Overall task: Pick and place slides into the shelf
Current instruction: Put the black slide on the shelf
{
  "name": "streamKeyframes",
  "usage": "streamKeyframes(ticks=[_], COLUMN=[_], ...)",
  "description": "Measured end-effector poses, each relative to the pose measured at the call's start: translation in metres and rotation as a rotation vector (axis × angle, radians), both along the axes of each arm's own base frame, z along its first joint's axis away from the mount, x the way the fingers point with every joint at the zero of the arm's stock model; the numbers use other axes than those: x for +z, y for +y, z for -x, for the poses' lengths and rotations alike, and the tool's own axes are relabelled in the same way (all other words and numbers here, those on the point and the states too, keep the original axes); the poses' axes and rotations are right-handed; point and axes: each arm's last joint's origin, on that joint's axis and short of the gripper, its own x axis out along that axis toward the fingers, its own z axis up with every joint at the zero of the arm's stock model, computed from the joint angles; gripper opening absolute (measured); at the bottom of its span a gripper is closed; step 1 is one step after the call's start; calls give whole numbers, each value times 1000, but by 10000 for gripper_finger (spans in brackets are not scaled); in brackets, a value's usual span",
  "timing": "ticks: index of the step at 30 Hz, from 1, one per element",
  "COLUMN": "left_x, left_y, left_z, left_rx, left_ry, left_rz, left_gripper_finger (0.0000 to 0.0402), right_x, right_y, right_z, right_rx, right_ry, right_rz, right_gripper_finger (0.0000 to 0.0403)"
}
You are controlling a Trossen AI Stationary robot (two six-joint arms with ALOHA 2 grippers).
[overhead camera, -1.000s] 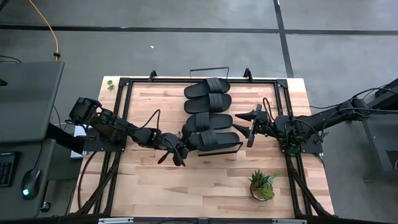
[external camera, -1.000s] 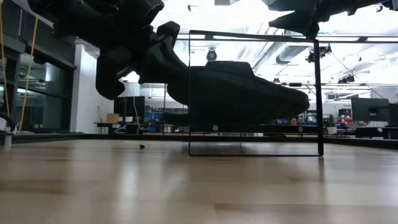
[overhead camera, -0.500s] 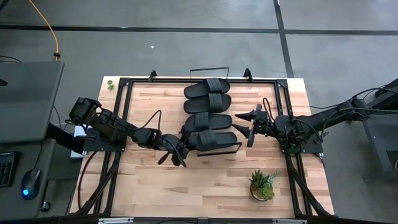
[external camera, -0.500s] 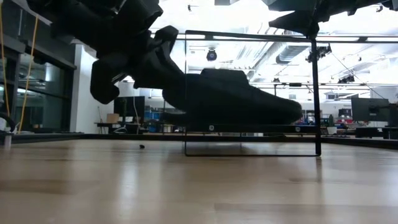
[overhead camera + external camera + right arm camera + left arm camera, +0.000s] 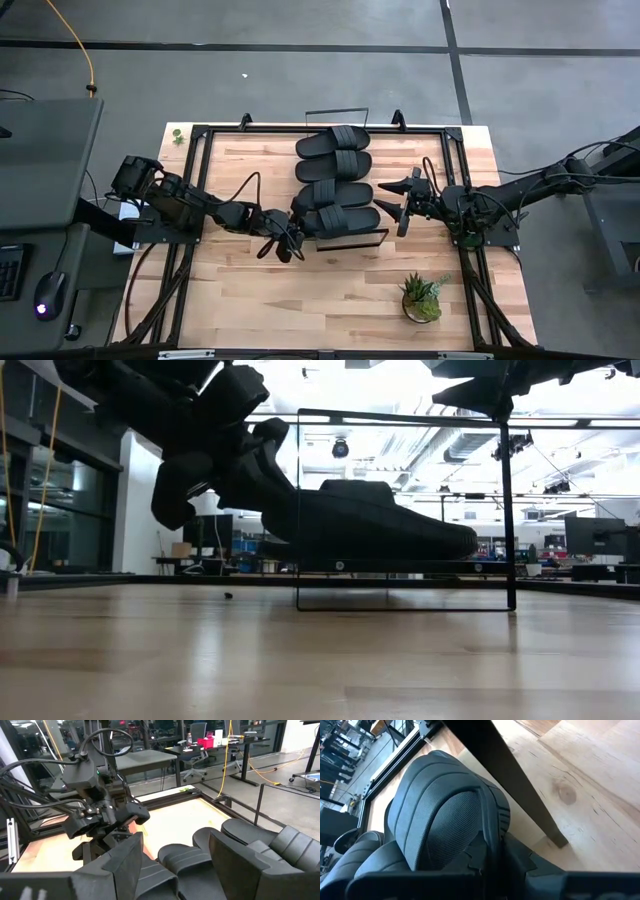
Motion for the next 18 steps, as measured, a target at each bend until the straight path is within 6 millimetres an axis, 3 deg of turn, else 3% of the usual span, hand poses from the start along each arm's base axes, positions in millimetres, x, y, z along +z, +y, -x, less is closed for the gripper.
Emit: streamKeyframes(ticks=[18], left_x=[0], left_y=[0], left_z=[0], left_rx=[14], left_ry=[-5], left_rz=[15], left_gripper_finger=[41], right_x=[-1], right_y=[0], right_z=[0], right_rx=[0], right_ry=[6], right_rz=[1], right_gripper_finger=[216])
